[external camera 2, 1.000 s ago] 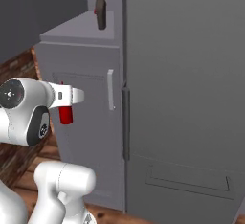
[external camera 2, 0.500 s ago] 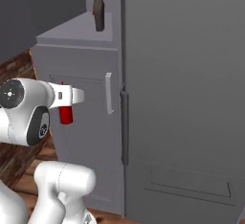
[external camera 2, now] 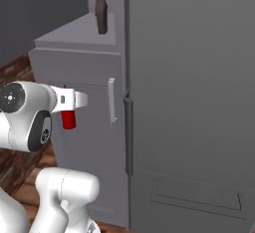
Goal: Pick the ketchup and syrup bottle from the counter and place them in the cabinet.
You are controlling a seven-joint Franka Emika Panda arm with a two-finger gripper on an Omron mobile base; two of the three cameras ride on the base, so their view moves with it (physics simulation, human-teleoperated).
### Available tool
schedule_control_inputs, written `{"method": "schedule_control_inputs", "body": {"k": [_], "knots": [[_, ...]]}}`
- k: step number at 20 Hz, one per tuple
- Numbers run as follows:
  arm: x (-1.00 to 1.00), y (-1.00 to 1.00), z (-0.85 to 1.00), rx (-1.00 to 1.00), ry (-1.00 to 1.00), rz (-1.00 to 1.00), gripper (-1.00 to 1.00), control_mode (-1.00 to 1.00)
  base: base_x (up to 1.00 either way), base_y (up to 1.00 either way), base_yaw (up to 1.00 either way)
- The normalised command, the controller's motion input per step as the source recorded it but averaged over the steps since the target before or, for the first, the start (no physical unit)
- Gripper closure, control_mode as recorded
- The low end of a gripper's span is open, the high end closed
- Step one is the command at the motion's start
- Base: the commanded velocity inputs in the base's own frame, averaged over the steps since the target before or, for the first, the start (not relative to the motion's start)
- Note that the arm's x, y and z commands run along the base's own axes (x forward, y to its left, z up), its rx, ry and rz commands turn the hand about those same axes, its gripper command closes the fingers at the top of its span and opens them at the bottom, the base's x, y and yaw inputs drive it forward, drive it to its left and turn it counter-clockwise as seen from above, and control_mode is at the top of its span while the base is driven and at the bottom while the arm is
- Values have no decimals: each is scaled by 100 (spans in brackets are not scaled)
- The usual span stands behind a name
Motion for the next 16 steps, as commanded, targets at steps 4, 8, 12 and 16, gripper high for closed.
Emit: {"method": "schedule_control_inputs", "body": {"k": [4,8,12,16], "knots": [[0,0,0,0,0,0,100,100,31,6,0],[0,0,0,0,0,0,100,100,33,4,0],[0,0,0,0,0,0,100,100,33,4,0],[0,0,0,0,0,0,100,100,31,5,0]]}}
